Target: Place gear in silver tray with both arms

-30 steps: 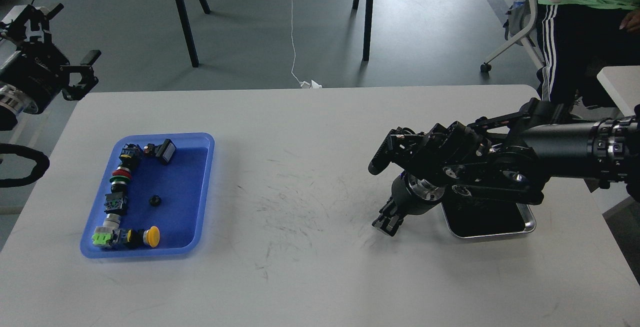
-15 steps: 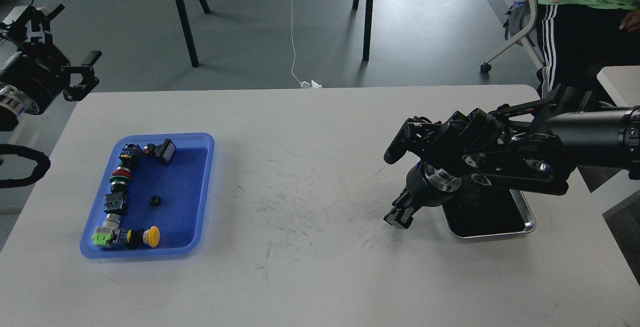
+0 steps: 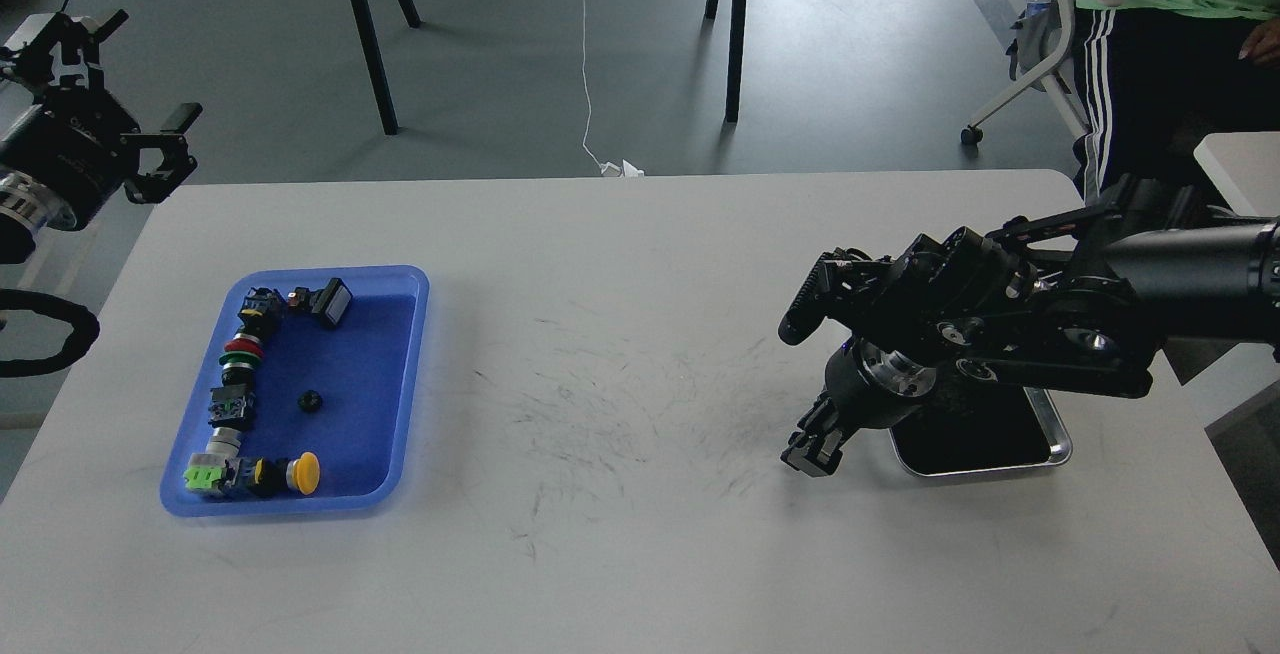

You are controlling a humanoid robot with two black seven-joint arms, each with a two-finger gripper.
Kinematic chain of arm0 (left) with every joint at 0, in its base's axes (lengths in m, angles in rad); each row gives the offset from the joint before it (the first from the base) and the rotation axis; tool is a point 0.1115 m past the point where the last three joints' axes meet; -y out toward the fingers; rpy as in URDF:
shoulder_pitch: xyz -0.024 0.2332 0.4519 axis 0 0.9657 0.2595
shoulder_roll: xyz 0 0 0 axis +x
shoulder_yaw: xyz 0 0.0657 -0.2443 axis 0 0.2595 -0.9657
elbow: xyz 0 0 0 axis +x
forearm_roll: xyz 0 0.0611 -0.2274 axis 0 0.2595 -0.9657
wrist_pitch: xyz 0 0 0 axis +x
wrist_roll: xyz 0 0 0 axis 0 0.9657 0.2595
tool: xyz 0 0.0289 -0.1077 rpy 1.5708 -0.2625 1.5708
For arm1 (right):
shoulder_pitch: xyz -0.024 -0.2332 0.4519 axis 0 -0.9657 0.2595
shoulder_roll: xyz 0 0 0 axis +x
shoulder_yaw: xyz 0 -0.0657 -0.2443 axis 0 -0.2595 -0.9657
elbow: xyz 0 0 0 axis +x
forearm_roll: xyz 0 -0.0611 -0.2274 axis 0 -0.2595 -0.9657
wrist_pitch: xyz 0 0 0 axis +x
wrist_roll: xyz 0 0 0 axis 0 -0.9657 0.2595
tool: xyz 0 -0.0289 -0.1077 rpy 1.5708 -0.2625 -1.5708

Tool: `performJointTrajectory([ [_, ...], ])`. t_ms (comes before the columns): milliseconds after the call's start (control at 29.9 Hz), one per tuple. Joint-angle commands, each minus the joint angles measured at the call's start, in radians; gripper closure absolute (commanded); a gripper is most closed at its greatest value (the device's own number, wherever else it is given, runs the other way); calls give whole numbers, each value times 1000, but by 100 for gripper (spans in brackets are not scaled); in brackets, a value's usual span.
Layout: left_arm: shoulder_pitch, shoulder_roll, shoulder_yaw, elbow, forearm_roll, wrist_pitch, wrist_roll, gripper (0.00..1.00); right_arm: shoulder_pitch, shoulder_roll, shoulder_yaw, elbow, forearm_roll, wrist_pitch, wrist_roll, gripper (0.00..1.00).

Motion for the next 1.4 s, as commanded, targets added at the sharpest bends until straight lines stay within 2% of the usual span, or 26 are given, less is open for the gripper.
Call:
performJointTrajectory([
  [0,0,-5,1,0,0,0,0,1,-5,2,0,-1,-1,0,-1,56],
  [501,2,-5,0,1,0,0,-2,1,-24,9,0,-31,-2,0,-1,56],
  [702,3,-5,0,1,-1,0,-3,1,-31,9,0,-34,-4,0,-1,61],
  [1371,9,5,-14,4,-3,-5,-14,1,-41,29,4,-67,-4,0,-1,66],
])
